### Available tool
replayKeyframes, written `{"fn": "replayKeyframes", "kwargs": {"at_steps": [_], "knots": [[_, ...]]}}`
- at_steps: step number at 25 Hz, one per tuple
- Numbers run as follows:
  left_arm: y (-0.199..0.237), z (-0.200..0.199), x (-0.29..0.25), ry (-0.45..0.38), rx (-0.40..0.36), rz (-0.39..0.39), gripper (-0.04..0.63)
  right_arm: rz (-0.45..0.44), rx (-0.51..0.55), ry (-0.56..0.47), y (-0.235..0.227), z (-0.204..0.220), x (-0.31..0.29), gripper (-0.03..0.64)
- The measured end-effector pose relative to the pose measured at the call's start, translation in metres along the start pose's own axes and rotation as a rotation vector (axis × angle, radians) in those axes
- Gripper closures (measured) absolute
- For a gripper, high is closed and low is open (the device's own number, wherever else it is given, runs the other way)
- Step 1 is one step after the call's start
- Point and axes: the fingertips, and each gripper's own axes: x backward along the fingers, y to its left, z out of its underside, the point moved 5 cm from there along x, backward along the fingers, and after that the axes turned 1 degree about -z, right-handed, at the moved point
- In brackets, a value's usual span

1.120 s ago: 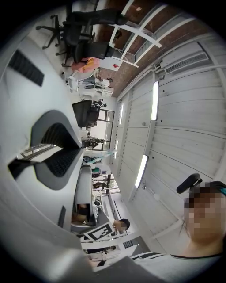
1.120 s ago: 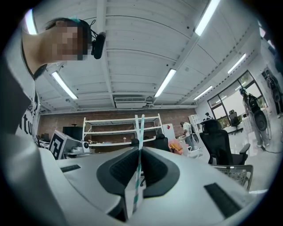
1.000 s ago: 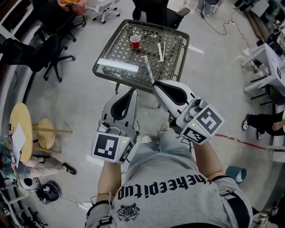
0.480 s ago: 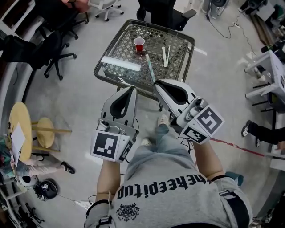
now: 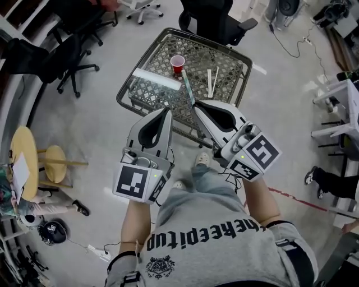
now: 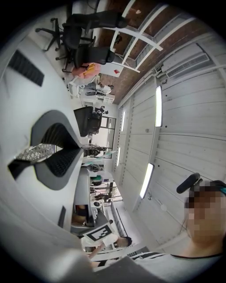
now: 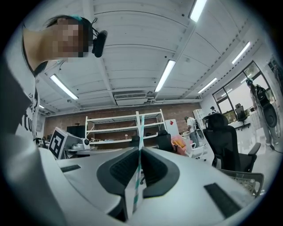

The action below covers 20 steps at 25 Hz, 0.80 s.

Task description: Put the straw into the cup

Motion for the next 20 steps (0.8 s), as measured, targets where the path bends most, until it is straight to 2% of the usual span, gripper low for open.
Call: {"fn": "replayKeyframes", "kwargs": {"at_steps": [20], "knots": [[-0.006,0.009,-0.111,-0.002,0.010,-0.112,0.571,-0.139,-0.048,-0.005,-0.121,-0.008,-0.012,0.583]]}}
